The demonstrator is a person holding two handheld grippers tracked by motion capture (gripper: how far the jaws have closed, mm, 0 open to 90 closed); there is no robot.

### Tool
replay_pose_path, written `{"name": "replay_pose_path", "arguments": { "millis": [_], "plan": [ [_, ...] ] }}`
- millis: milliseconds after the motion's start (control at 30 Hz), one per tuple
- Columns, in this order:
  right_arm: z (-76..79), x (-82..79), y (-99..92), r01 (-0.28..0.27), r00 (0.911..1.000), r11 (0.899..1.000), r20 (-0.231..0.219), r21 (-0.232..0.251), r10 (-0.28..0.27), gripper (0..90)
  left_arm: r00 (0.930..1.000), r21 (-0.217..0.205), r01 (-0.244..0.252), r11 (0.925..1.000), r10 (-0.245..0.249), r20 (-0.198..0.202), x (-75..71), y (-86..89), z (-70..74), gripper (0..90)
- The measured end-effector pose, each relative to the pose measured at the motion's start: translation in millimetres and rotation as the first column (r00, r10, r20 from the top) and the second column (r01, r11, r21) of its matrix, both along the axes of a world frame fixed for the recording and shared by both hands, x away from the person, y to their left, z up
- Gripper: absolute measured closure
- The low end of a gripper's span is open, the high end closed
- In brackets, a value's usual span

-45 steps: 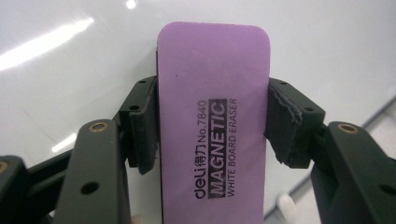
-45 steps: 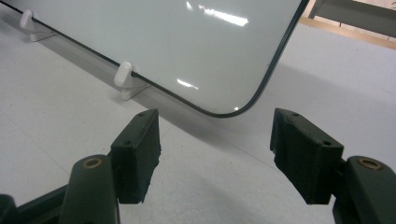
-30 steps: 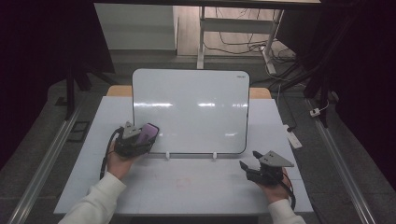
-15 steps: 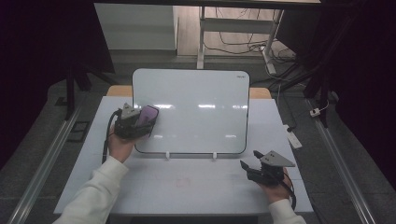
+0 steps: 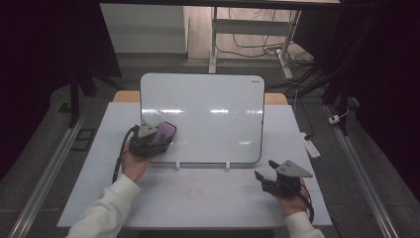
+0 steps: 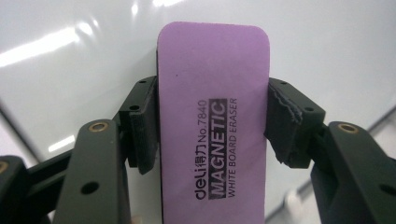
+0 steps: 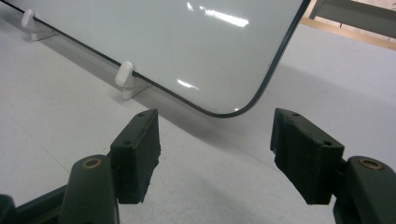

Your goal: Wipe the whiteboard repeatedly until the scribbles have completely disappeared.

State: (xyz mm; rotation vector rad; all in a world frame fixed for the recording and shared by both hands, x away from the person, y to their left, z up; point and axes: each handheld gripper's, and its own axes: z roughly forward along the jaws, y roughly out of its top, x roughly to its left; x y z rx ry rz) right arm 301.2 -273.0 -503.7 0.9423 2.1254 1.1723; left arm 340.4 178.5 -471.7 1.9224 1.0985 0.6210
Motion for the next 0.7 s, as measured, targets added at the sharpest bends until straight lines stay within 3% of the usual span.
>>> {"name": "replay_pose_path", "arguments": {
  "millis": [233,533,700],
  "plan": [
    [1.2,-0.5,2.1,-0.004,1.0000,1.000,0.005,-0.007,0.004,32.0,0.9993,-0.001,-0.012,0.9999,0.012,-0.035,-14.0,17.8,-14.4,41.5],
    [2.8,-1.2,0.2,0.003,0.9999,1.000,0.012,0.005,-0.003,32.0,0.9994,-0.023,-0.031,0.9993,0.030,-0.017,-12.6,19.9,-8.4,41.6],
    [4.4,-2.9,2.8,-0.006,0.9998,1.000,0.019,0.005,0.006,32.0,1.0000,-0.052,-0.004,0.9987,0.004,0.007,-16.1,16.0,-0.1,41.6]
  ]
}}
